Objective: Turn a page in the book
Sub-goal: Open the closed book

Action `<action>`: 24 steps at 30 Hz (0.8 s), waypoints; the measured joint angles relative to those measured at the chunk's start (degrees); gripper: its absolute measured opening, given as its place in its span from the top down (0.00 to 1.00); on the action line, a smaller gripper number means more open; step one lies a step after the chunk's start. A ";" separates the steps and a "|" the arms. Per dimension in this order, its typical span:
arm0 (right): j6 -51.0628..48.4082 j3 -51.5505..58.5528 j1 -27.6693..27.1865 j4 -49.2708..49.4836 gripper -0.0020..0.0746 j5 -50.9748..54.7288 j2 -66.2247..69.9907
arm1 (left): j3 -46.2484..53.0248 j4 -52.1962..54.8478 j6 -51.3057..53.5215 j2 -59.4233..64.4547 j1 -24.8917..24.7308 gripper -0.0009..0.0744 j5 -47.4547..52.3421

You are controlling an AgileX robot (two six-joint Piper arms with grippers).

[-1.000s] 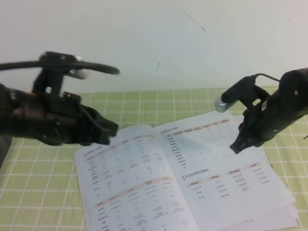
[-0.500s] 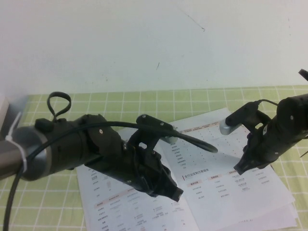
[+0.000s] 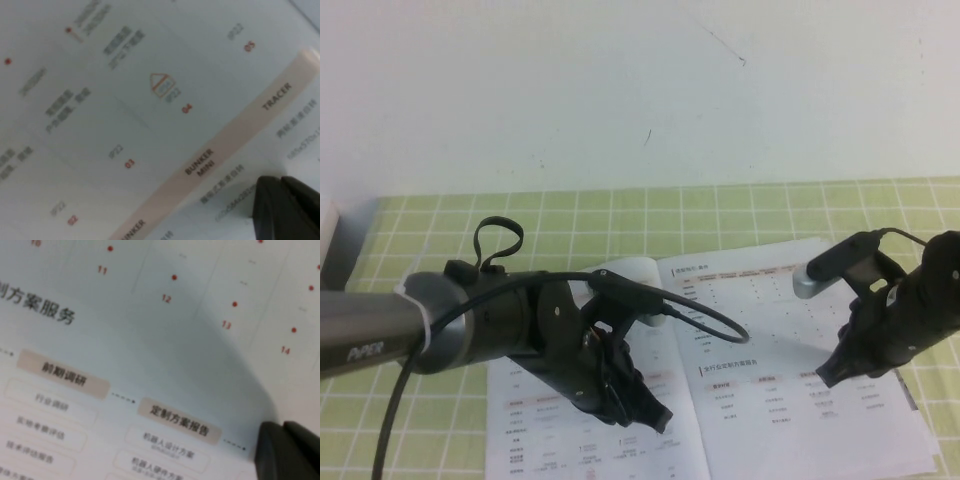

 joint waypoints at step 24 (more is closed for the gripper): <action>0.00 2.02 1.15 0.03 0.98 2.34 -7.56 | 0.00 4.03 -6.14 -6.21 1.05 0.99 -5.27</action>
